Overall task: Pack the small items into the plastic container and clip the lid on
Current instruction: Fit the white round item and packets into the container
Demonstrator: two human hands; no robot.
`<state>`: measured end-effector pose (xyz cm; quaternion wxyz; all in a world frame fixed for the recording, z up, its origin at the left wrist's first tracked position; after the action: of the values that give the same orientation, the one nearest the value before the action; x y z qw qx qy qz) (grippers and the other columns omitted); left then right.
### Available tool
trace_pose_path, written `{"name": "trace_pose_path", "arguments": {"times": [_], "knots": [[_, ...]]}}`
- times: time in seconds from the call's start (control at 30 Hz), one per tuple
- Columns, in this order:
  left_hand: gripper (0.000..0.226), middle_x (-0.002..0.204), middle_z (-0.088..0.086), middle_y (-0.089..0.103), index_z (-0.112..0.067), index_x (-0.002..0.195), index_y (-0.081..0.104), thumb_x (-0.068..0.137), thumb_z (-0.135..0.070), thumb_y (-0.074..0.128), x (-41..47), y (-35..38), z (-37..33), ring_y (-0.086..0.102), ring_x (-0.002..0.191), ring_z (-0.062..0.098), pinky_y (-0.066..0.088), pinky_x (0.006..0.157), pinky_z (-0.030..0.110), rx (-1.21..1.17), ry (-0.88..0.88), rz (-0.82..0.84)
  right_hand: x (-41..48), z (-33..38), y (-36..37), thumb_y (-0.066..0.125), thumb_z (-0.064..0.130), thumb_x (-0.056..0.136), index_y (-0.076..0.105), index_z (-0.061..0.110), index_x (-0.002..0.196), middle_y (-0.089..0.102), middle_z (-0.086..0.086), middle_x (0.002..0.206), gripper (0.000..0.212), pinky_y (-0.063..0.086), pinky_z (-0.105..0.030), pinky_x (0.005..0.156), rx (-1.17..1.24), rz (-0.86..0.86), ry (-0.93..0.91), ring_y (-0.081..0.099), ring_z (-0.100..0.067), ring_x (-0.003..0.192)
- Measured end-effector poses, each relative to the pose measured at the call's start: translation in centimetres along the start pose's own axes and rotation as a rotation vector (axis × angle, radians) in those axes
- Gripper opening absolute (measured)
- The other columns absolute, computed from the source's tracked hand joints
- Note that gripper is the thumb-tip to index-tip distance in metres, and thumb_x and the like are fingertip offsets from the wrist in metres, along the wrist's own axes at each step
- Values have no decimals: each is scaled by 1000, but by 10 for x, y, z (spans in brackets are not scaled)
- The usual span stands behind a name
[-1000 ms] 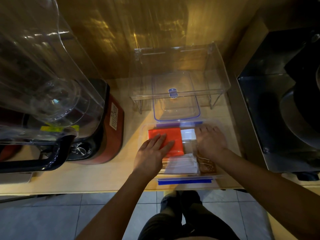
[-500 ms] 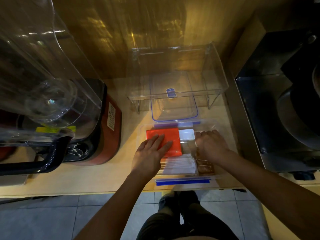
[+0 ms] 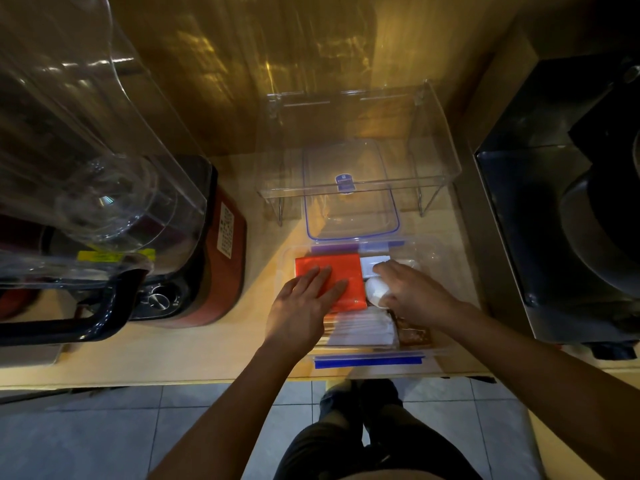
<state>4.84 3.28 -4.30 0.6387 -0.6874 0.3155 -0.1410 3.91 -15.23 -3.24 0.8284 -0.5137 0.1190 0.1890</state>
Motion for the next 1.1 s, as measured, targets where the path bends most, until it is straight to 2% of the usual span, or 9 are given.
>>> {"name": "trace_pose_path", "arguments": {"times": [0.17, 0.33, 0.47, 0.57, 0.73, 0.8, 0.9, 1.0, 1.1], "knots": [[70, 157, 2, 20, -35, 146, 15, 90, -36, 58, 0, -1, 0, 14, 145, 24, 20, 114, 44, -3, -2, 2, -2, -8, 5, 57, 20, 83, 48, 14, 115, 54, -6, 120, 34, 44, -35, 78, -93, -84, 34, 53, -22, 103], [69, 158, 2, 18, -35, 146, 15, 91, -35, 56, -1, -2, -1, 13, 145, 24, 19, 114, 44, -6, -3, 5, -4, -16, 8, 61, 18, 82, 48, 15, 118, 54, -5, 122, 38, 48, -36, 79, -3, -157, 139, 55, -23, 105], [68, 158, 3, 19, -35, 146, 16, 90, -36, 56, -1, -3, -1, 14, 145, 24, 19, 114, 44, -8, 2, 8, 0, -23, 6, 66, 17, 80, 53, 19, 91, 59, 1, 92, 17, 39, -24, 58, 249, -172, 261, 56, -17, 85], [63, 157, 2, 20, -35, 145, 19, 92, -30, 53, 0, -3, -1, 15, 144, 24, 21, 113, 42, 2, 3, -8, 3, -28, 4, 75, 24, 73, 58, 12, 96, 62, -1, 92, 31, 35, -21, 55, 410, -164, 377, 54, -13, 81], [63, 157, 2, 19, -36, 145, 18, 93, -32, 52, 0, -3, 0, 14, 144, 23, 21, 113, 43, -10, -6, -6, 7, -22, 19, 77, 29, 70, 62, 10, 113, 68, -10, 112, 49, 53, -35, 81, 375, -26, 386, 64, -24, 96], [65, 158, 2, 19, -36, 145, 17, 92, -34, 54, -1, -2, 0, 14, 145, 24, 20, 114, 43, -14, -8, -3, 7, -20, 22, 77, 26, 69, 62, 9, 105, 67, -10, 109, 42, 51, -35, 77, 367, -31, 367, 63, -24, 92], [68, 158, 1, 19, -36, 146, 16, 91, -36, 56, -1, -2, 0, 13, 145, 24, 19, 114, 43, -8, -7, 5, 3, -17, 20, 76, 14, 68, 48, 14, 86, 54, -7, 98, 33, 38, -28, 66, 273, -66, 290, 51, -18, 83], [69, 157, 2, 20, -36, 145, 16, 90, -34, 57, 0, -1, 0, 14, 145, 24, 20, 114, 43, -2, -5, 0, -4, -18, 18, 69, 2, 69, 46, 18, 83, 47, -1, 92, 32, 36, -28, 65, 275, -97, 194, 49, -18, 83], [71, 157, 2, 21, -35, 145, 17, 89, -32, 59, -1, 0, 0, 16, 144, 24, 22, 113, 43, 11, -4, -3, -9, -20, 16, 58, -9, 68, 49, 18, 81, 51, -4, 94, 32, 35, -24, 67, 378, -146, 132, 49, -19, 86]]}}
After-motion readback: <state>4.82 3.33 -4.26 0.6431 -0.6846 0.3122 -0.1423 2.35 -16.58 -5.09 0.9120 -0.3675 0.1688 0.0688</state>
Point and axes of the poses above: each hand's wrist, its own x-axis towards the middle knuckle, its own y-axis out of the palm, z = x × y, the point moved 4 cm from there along x, towards the middle knuckle
